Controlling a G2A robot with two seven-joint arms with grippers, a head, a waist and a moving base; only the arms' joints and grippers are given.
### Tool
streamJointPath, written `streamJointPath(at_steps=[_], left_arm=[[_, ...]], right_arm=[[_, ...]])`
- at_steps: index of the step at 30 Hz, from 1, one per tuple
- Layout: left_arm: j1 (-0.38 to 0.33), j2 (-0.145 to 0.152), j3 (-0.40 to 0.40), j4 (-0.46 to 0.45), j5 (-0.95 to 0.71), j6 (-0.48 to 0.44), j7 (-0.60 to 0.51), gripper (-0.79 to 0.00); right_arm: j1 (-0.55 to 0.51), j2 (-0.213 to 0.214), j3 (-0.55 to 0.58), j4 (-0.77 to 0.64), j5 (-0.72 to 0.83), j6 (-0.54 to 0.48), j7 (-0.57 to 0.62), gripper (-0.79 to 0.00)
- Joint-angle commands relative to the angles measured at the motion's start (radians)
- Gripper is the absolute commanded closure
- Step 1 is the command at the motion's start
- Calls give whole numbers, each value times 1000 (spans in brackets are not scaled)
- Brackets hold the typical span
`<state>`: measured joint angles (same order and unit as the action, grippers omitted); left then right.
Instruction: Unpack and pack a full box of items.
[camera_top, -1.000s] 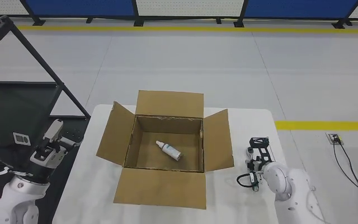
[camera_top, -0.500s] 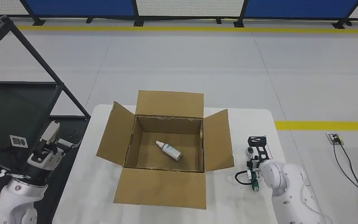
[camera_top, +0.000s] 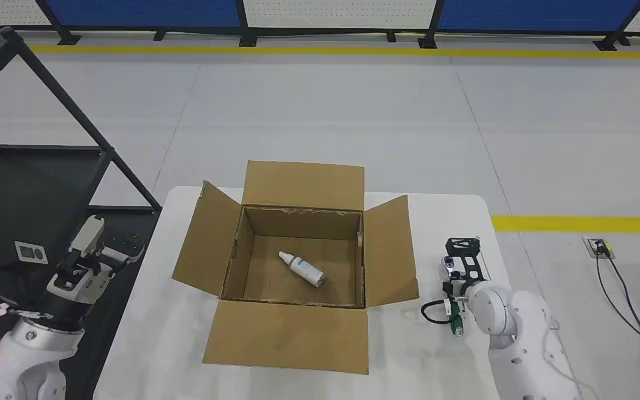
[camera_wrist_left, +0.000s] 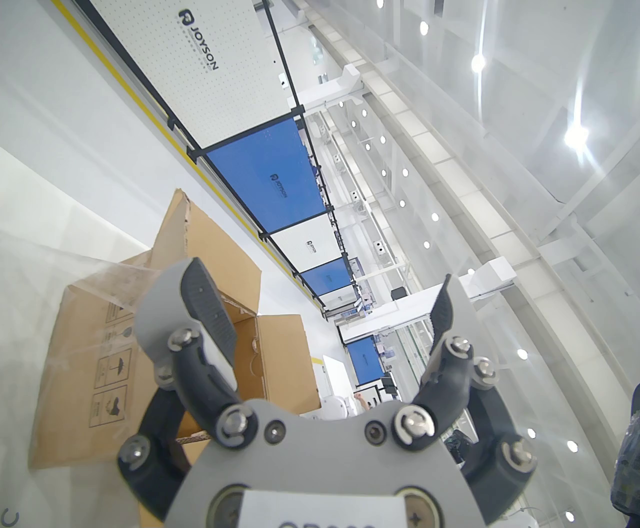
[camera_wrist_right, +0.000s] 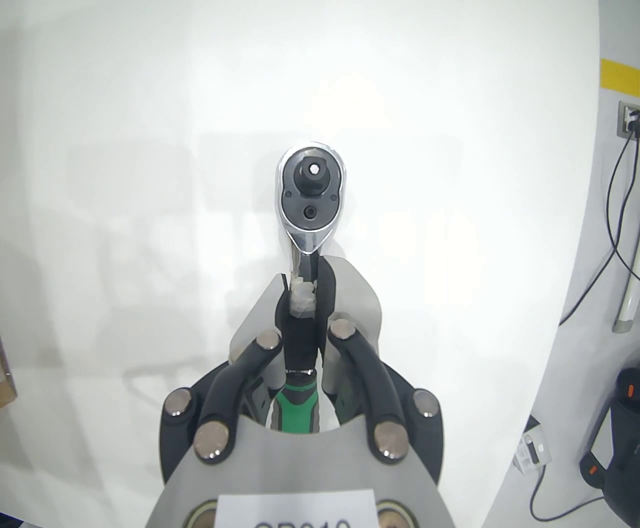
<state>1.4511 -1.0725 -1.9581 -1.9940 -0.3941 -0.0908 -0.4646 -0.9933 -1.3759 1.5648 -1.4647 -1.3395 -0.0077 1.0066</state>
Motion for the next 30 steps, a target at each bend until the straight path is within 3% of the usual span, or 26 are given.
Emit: streamJointPath(at_steps=[1, 10, 18, 24, 30], left_arm=[[-2, 0, 0, 0, 0, 2, 0, -785], [-12, 1, 8, 7, 1, 4, -3, -785], [-8, 0, 3, 21, -19, -11, 4, -785], [12, -2, -21, 37, -46, -29, 8, -785], [27, -3, -43, 51, -68, -44, 3, -785]], right_arm=[[-25, 3, 10, -68, 7, 2, -13, 0], [-177, 4, 0, -472, 44, 31, -152, 0], [-234, 2, -121, -762, -64, 33, -285, 0], [-165, -4, -310, -821, -165, -34, -284, 0], [39, -31, -530, -698, -182, -93, -186, 0]])
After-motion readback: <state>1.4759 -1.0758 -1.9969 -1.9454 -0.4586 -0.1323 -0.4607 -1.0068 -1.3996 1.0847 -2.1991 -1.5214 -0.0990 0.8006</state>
